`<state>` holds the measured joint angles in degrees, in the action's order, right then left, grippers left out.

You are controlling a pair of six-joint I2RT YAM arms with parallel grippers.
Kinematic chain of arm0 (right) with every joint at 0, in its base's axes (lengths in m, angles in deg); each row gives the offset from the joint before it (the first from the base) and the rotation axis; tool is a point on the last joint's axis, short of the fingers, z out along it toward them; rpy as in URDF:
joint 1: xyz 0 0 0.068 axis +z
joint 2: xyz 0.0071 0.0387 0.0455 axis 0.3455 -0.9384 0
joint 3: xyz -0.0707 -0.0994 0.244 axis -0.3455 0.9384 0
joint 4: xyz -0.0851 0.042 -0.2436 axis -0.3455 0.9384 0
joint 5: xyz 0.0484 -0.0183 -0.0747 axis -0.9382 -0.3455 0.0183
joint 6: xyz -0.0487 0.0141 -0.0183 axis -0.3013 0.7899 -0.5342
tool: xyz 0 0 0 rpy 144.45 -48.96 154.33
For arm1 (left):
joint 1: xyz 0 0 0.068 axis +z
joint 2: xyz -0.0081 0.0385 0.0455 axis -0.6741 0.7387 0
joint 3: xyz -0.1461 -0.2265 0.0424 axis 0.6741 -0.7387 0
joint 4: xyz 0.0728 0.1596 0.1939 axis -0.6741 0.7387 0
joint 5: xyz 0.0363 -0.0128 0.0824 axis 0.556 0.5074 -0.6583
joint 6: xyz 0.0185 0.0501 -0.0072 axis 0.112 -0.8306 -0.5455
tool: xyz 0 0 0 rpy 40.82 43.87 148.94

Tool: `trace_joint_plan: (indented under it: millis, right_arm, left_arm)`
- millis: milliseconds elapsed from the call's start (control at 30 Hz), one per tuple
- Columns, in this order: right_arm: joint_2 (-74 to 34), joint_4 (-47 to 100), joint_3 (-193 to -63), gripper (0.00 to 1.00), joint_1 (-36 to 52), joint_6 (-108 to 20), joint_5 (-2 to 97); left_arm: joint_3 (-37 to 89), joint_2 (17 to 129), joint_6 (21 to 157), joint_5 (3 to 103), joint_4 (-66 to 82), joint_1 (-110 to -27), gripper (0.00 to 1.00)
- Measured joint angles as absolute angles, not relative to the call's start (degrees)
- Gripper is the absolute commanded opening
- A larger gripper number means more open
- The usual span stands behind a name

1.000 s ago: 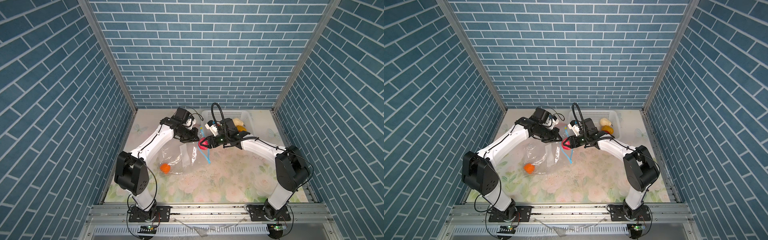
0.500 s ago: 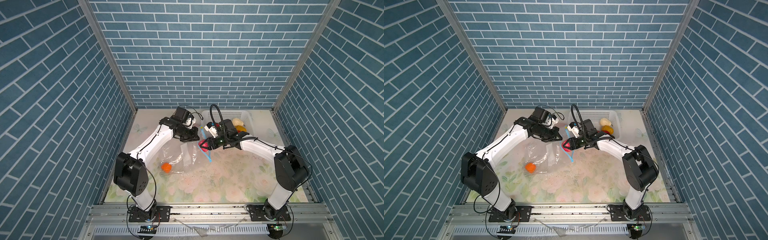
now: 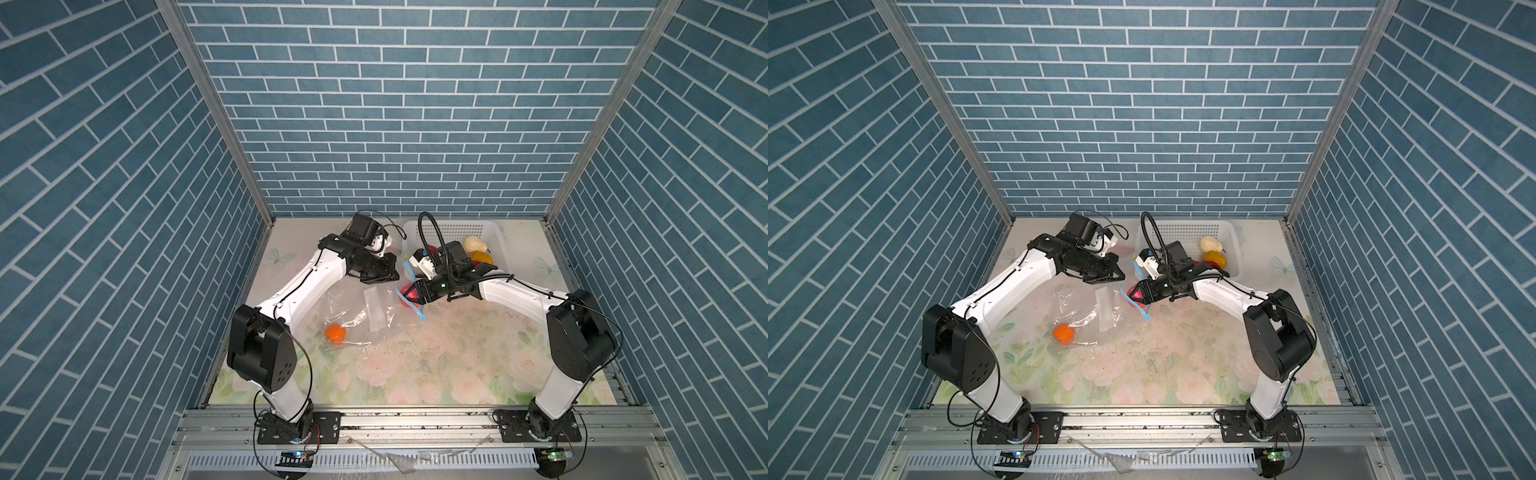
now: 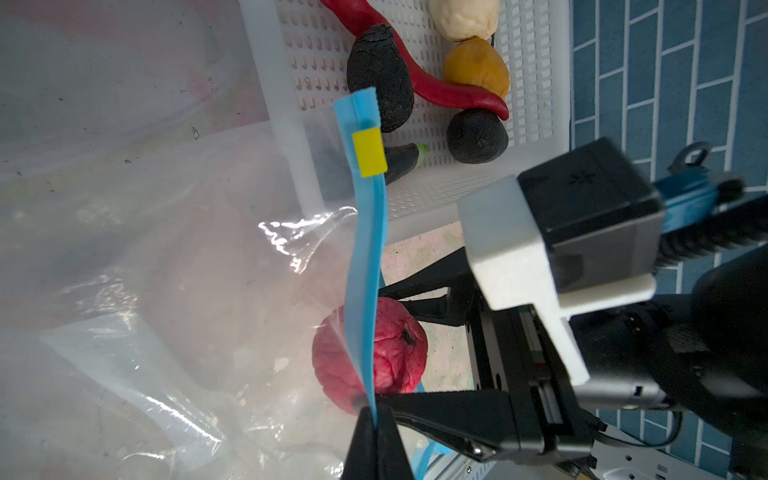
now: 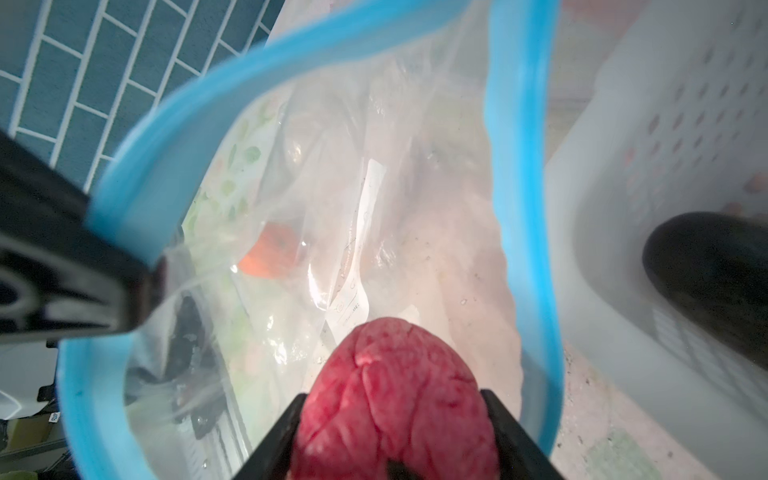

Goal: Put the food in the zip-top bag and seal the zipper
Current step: 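Lower the pink fruit into the bag and open the right gripper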

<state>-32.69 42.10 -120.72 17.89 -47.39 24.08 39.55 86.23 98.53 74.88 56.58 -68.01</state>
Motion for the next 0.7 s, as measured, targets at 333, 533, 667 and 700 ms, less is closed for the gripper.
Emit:
trace_joint_plan:
  millis: [333, 533, 667, 700]
  right_arm:
    - [-32.7, 43.1, -120.7, 0.69, 18.5, -47.8, 24.7]
    - [-32.7, 43.2, -120.7, 0.77, 18.6, -47.9, 25.7]
    - [-32.7, 43.3, -120.7, 0.78, 18.7, -48.3, 26.2]
    - [-32.7, 43.4, -120.7, 0.78, 18.7, -48.3, 26.3]
  left_arm:
    - [39.6, 86.2, 98.6, 75.4, 56.1, -68.0, 0.00]
    - [39.6, 85.9, 98.6, 75.8, 56.1, -68.0, 0.00]
    - [39.6, 85.8, 98.6, 75.8, 56.1, -68.0, 0.00]
    - [39.6, 85.8, 98.7, 75.8, 56.1, -68.0, 0.00]
